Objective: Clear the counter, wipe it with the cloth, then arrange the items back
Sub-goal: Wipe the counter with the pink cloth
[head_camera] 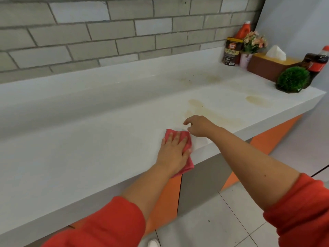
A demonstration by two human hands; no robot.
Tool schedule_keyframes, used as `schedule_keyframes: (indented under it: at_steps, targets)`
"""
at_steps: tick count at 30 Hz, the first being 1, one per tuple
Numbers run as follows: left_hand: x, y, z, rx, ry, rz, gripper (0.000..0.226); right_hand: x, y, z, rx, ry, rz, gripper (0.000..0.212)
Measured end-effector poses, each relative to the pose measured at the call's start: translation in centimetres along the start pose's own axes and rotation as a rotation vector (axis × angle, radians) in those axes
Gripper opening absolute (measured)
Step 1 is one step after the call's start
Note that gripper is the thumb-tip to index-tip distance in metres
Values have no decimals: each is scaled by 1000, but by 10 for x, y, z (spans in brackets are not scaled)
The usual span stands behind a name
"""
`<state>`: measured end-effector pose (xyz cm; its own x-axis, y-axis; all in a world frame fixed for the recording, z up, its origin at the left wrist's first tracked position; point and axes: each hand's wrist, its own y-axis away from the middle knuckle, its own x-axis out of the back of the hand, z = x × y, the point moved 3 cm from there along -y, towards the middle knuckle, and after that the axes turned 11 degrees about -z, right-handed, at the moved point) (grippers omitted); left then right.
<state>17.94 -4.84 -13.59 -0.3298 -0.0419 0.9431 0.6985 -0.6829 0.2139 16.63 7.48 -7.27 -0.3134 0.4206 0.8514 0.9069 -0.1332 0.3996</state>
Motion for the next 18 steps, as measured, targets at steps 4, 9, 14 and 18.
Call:
schedule_keyframes:
  at_steps: [4,9,14,18]
  targets:
    - [9,9,-27,-80,-21,-24,54,-4,-9,-7,56,-26,34,37]
    - [36,-1,-119,160,0,84,54,-12,-25,-13,80,-15,4,39]
    - [38,-38,-118,488,-1,125,60,-13,-47,-26,102,-43,-4,39]
    - [24,-36,-73,170,-32,94,57,-4,-72,-37,116,-94,55,39]
